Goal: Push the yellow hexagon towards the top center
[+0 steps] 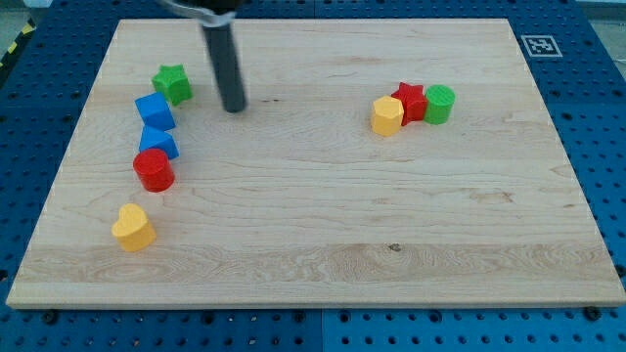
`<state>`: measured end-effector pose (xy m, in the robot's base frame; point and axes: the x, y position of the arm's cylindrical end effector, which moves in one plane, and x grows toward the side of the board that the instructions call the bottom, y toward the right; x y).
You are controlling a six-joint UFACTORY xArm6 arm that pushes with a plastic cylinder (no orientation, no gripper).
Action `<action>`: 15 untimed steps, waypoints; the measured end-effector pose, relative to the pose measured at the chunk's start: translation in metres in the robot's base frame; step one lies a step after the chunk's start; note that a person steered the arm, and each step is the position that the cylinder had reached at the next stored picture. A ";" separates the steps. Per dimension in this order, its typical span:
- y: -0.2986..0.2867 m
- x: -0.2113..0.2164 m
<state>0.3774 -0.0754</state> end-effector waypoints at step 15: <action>0.129 -0.008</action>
<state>0.3695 0.0535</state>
